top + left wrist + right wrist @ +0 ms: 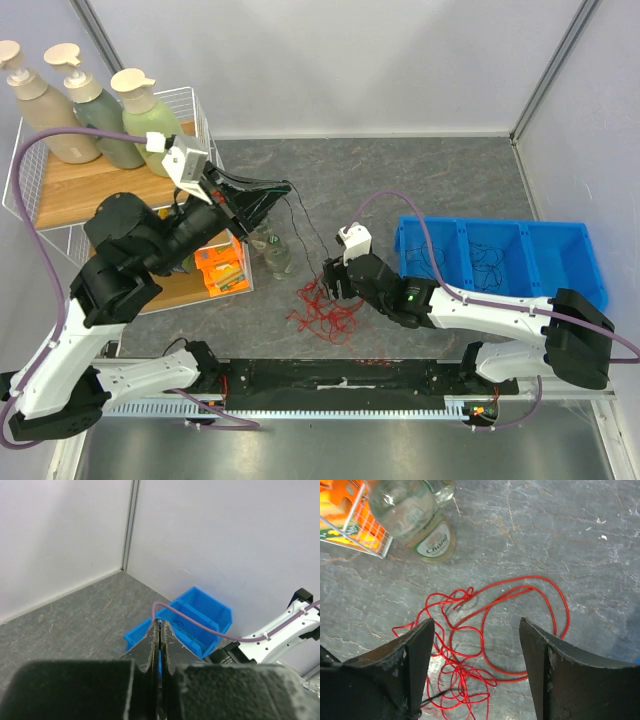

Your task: Untangle the cables

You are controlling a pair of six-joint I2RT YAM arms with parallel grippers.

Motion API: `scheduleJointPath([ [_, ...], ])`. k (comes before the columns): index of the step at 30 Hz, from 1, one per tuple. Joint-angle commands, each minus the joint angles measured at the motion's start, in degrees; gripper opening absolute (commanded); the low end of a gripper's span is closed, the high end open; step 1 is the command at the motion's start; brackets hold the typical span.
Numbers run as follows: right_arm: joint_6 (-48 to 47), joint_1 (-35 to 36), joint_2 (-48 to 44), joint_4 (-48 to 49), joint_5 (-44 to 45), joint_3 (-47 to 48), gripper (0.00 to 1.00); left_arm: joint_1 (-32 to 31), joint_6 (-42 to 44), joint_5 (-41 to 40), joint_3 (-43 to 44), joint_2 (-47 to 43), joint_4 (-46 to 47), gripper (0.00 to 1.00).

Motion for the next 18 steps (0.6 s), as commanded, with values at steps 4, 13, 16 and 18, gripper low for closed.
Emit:
scheduleJointPath([
  [4, 0.0, 0.1, -0.8, -0.2, 3.7, -1.2, 0.79, 0.0, 3.8, -3.7, 3.5, -3.0, 0.8, 0.02],
  [13, -0.1, -0.5, 4.7, 4.5, 5.3, -4.1, 0.81, 0.0, 7.3, -4.8, 11.8, -2.7, 0.7, 0.02],
  [16, 0.3, -1.8, 6.9, 5.7, 6.1, -4.2, 0.83, 0.0, 8.4, -4.7, 14.9, -0.9, 0.8, 0.02],
  [18, 1.0, -4.0, 8.5, 5.7, 5.9, -3.9, 0.83, -0.1, 9.0, -4.5, 16.7, 0.4, 0.9, 0.02],
])
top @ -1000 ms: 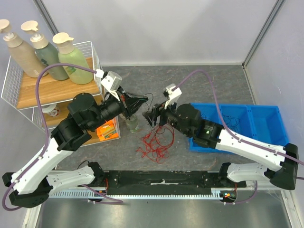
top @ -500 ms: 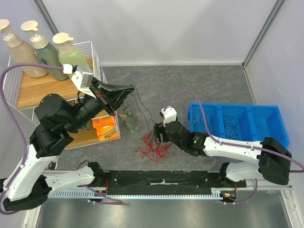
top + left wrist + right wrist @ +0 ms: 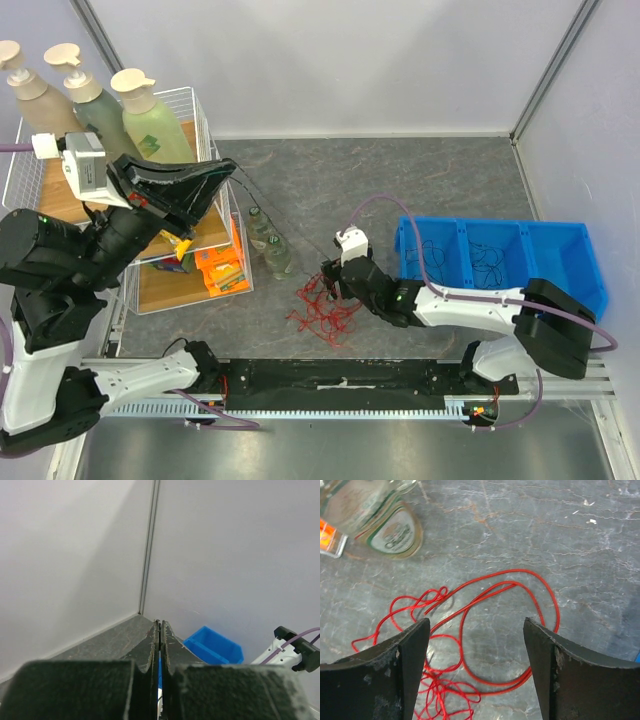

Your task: Untangle the cables

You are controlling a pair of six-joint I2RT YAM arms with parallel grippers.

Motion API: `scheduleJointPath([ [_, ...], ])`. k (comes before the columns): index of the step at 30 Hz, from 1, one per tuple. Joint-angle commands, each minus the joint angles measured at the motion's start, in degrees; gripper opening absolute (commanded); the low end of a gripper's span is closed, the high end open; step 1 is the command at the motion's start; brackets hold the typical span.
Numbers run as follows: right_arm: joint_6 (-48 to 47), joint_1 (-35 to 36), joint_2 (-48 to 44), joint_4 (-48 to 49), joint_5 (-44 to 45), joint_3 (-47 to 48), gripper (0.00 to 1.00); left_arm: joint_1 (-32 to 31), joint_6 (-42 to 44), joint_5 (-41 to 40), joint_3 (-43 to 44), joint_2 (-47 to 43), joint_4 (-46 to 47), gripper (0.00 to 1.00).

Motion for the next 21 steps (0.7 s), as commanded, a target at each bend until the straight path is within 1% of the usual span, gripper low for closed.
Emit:
scheduleJointPath([
  [1, 1.0, -4.4, 3.5, 1.2, 2.3, -0.5, 0.83, 0.0, 4.5, -0.8, 6.0, 2.9, 3.8, 0.02],
  [7, -1.3, -9.4, 7.6, 2.9, 0.9, 0.7, 0.83, 0.0, 7.1, -1.7, 12.4, 4.4, 3.8, 0.02],
  [11, -2.5, -10.3, 9.2, 3.6, 0.8, 1.1, 0.86, 0.0, 8.6, -1.9, 18.7, 5.7, 3.1, 0.02],
  [12, -2.7, -10.3, 9.3, 3.5, 0.6, 1.3, 0.87, 0.0, 8.6, -2.0, 19.0, 5.8, 3.2, 0.02],
  [15, -2.9, -10.3, 6.9, 1.5, -1.7, 2.6, 0.91, 0.0, 7.1, -0.8, 17.0, 5.8, 3.4, 0.02],
  [17, -3.2, -10.3, 4.1, 1.2, -3.7, 3.3, 0.94, 0.0, 6.2, -0.7, 13.8, 6.1, 3.4, 0.02],
  [21, -5.4, -10.3, -0.7, 0.4, -5.9, 4.3, 0.98, -0.1, 5.7, -2.8, 9.3, 6.1, 4.5, 0.02],
])
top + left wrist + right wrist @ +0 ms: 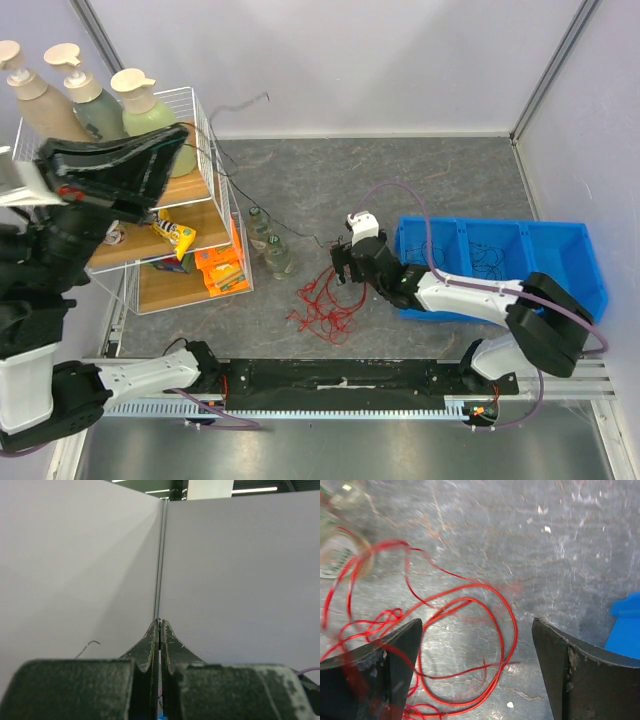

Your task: Untangle the cables

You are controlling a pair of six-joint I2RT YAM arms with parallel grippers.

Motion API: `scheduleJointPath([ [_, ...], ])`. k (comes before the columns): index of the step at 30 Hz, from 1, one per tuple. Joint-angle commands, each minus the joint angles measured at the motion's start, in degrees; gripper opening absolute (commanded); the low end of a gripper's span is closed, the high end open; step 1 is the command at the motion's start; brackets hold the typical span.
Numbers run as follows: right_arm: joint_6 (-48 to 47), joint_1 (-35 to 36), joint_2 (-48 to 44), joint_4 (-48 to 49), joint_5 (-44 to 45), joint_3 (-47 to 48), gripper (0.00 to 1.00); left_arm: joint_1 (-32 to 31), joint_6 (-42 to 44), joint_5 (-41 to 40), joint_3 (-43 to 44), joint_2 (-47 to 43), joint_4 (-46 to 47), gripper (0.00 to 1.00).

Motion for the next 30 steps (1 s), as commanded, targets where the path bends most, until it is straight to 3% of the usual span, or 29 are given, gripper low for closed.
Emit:
scheduleJointPath([
  [1, -3.9, -0.1, -6.1, 0.0, -5.0, 3.6, 0.98, 0.1, 0.5, -1.9, -5.2, 1.9, 2.8, 0.02],
  [5, -6.0, 0.0, -7.8, 1.5, -14.7, 3.6, 0.98, 0.0, 1.1, -2.8, -5.6, 2.5, 3.2, 0.02],
  [8, -4.5, 0.0, -9.8, 5.9, -12.1, -0.2, 0.98, 0.0, 1.3, -2.9, -4.9, 2.8, 3.6, 0.02],
  [10, -2.2, 0.0, -8.2, 6.7, -9.5, -1.6, 0.92, -0.1, 1.4, -3.6, -3.0, 3.0, 3.8, 0.02],
  [13, 0.4, 0.0, -3.7, 12.4, -10.0, -4.6, 0.71, 0.1, 0.1, -2.8, -1.2, 2.3, 6.4, 0.02],
  [16, 3.7, 0.0, -1.0, 17.4, -9.6, -7.0, 0.27, 0.1, -0.9, -0.1, -1.1, 1.0, 10.6, 0.02],
  [17, 4.8, 0.0, -0.6, 17.1, -8.4, -7.1, 0.21, -0.1, -1.2, 0.5, -0.5, 0.8, 11.6, 0.02],
  [19, 6.2, 0.0, -0.1, 16.1, -6.4, -7.2, 0.22, 0.0, -1.3, 1.9, 1.6, 1.2, 12.8, 0.02],
  [24, 6.3, 0.0, 0.3, 11.2, -2.8, -6.8, 0.43, 0.0, -0.6, 5.5, 9.6, 4.4, 13.5, 0.02],
  [30, 4.3, 0.0, -5.6, 8.4, -4.7, -6.4, 0.62, 0.0, -0.5, 5.9, 9.8, 6.3, 13.7, 0.02],
])
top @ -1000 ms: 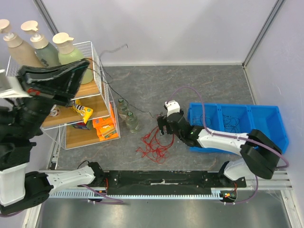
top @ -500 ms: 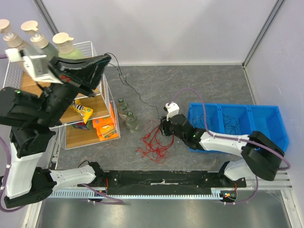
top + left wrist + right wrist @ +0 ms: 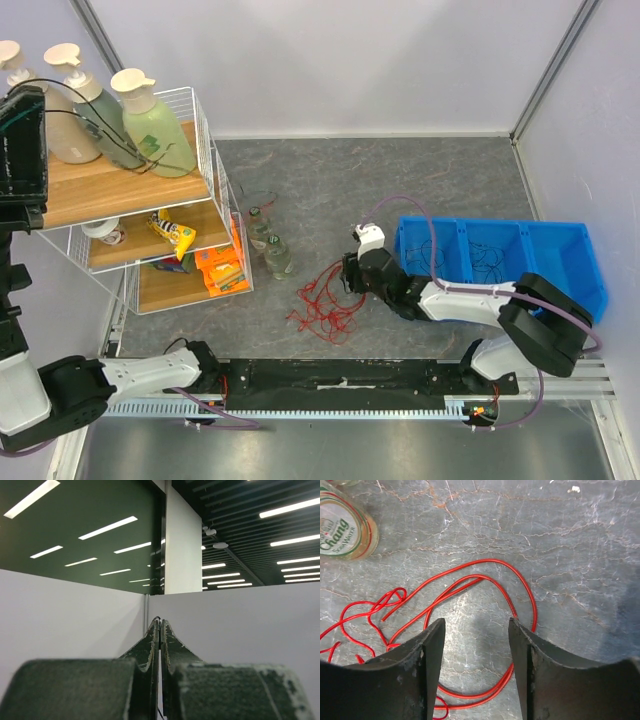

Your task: Untangle the cables

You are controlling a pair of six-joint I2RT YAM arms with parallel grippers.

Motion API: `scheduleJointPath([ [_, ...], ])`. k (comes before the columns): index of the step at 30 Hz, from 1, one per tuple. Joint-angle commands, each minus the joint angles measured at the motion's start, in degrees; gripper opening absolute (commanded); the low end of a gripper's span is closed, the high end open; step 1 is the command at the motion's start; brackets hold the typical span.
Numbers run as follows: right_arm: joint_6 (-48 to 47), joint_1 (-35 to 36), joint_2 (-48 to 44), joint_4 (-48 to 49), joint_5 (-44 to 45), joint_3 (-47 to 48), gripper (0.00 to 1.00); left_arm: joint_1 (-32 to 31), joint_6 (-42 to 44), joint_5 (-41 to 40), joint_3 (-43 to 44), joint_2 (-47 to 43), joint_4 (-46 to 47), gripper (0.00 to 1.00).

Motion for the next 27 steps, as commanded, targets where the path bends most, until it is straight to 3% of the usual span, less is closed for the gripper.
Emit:
scheduleJointPath([
  [1, -1.4, 0.0, -6.6, -1.9, -0.4, 1.6, 0.66, 0.0, -0.5, 1.6, -1.4, 3.7, -0.5, 0.02],
  [5, -5.3, 0.3, -13.0, -4.1, -6.9, 3.5, 0.83, 0.0, -1.0, 0.4, -5.4, 3.9, -0.5, 0.02],
  [11, -9.7, 0.5, -21.0, -2.1, -20.3, 5.3, 0.98, 0.0, -1.3, -0.7, -9.3, 3.3, 0.5, 0.02],
  [18, -8.0, 0.7, -21.6, 3.4, -33.5, 13.0, 0.98, 0.1, -4.6, 2.7, -10.6, 4.8, -0.6, 0.02],
  [22, -5.3, 0.7, -22.3, 3.5, -35.8, 18.9, 0.98, -0.1, -6.3, 4.1, -12.0, 5.6, -2.3, 0.02],
  [27, -7.9, 0.7, -21.4, -2.1, -30.1, 24.7, 0.98, 0.0, -7.9, 5.0, -15.2, 5.5, -1.2, 0.02],
])
